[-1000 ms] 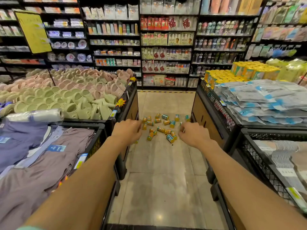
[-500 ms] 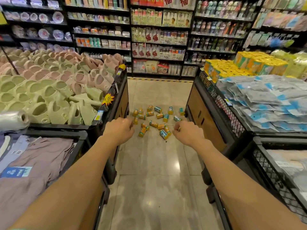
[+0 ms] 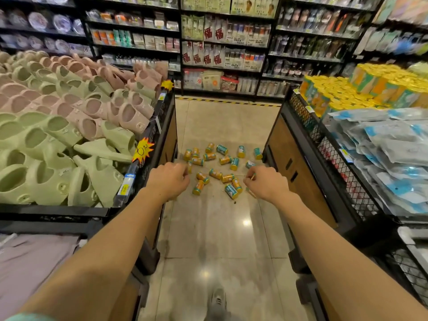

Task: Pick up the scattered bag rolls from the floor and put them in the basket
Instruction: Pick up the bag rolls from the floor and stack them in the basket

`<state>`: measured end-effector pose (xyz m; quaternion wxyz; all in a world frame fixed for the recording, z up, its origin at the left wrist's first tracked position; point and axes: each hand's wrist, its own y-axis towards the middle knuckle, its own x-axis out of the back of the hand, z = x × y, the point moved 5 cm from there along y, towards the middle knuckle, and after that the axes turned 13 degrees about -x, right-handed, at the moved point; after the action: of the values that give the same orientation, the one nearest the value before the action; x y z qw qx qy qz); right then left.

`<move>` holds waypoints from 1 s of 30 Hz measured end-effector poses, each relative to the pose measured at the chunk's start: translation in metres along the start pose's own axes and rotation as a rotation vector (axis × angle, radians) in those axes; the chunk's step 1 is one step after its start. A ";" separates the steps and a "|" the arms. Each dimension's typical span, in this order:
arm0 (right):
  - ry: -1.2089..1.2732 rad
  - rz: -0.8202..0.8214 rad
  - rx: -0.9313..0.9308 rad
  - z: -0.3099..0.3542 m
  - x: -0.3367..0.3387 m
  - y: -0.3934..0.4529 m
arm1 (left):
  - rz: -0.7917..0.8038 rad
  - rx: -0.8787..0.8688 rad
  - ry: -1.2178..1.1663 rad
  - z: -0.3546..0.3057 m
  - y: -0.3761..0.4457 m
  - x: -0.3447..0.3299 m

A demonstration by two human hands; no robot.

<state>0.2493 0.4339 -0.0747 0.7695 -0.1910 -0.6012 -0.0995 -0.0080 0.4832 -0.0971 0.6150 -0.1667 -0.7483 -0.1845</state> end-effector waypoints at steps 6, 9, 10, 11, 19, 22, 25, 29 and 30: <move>-0.013 0.045 0.038 0.019 -0.012 0.121 | 0.017 0.048 -0.009 0.033 0.095 -0.016; -0.003 0.082 0.050 0.027 -0.012 0.182 | 0.037 0.083 -0.046 0.047 0.145 -0.020; 0.008 0.091 0.059 0.030 -0.011 0.201 | 0.041 0.095 -0.052 0.050 0.160 -0.021; 0.019 0.096 0.070 0.034 -0.010 0.219 | 0.042 0.108 -0.053 0.053 0.176 -0.022; 0.025 0.120 0.083 0.058 -0.004 0.339 | 0.106 0.128 -0.089 0.086 0.286 -0.036; 0.016 0.133 0.085 0.068 -0.008 0.382 | 0.123 0.126 -0.099 0.105 0.324 -0.046; 0.007 0.141 0.067 0.083 -0.013 0.431 | 0.135 0.148 -0.123 0.133 0.363 -0.060; 0.000 0.172 0.052 0.110 -0.025 0.487 | 0.122 0.181 -0.187 0.176 0.405 -0.077; -0.012 0.182 0.045 0.120 -0.028 0.502 | 0.132 0.196 -0.198 0.189 0.417 -0.080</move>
<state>0.3283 0.9370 -0.1647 0.7758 -0.2278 -0.5882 -0.0145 0.0436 0.9377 -0.1794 0.5624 -0.1721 -0.8071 -0.0522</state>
